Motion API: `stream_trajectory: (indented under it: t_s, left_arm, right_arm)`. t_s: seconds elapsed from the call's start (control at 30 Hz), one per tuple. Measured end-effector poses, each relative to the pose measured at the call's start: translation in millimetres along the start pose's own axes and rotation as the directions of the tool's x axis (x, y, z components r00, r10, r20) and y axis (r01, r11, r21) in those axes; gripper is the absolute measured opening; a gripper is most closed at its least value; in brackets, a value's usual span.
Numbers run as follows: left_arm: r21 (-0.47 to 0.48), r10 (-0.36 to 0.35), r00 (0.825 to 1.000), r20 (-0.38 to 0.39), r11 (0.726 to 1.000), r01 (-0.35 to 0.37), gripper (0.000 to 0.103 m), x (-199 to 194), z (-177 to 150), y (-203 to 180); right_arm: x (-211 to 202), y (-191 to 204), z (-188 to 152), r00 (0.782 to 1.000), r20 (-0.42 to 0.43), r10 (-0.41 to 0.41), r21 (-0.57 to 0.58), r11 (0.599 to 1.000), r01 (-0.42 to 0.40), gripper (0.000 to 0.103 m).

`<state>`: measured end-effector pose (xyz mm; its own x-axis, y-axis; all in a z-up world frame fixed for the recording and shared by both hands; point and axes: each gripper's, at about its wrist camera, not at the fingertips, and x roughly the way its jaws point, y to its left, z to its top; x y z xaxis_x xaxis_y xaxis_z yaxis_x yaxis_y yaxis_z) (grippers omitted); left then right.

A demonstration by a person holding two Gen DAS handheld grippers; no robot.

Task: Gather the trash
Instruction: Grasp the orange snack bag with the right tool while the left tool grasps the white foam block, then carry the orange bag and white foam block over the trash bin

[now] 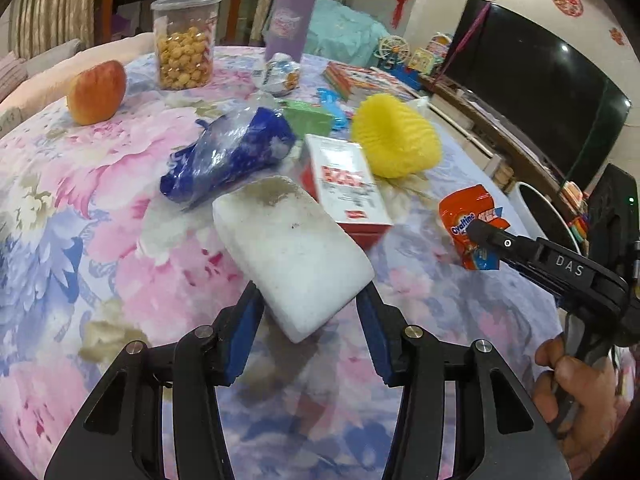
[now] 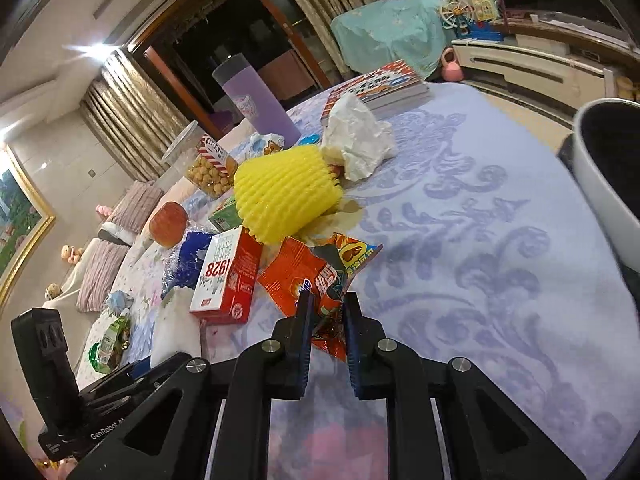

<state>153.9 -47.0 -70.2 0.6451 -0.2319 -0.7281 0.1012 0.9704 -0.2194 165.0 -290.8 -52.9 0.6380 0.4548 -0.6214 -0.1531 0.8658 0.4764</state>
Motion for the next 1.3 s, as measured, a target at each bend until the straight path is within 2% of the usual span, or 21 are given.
stream_trajectory:
  t_s: [0.27, 0.6, 1.3]
  left_arm:
    - [0.081, -0.081, 0.997, 0.012, 0.993, 0.08, 0.048, -9.7, -2.0, -36.1]
    - [0.176, -0.164, 0.986, -0.023, 0.97, 0.166, 0.048, -0.4, -2.2, -88.7]
    - [0.312, -0.258, 0.963, -0.08, 0.911, 0.27, 0.048, 16.7, -1.2, -174.9]
  right_arm:
    - [-29.3, -16.1, -9.6, 0.999, 0.037, -0.034, 0.026, 0.999, 0.033, 0.015]
    - [-68.1, -45.8, -13.1, 0.992, 0.089, -0.087, 0.068, 0.994, 0.082, 0.015]
    - [-127.5, -98.4, -15.1, 0.968, 0.161, -0.195, 0.145, 0.974, 0.172, 0.015]
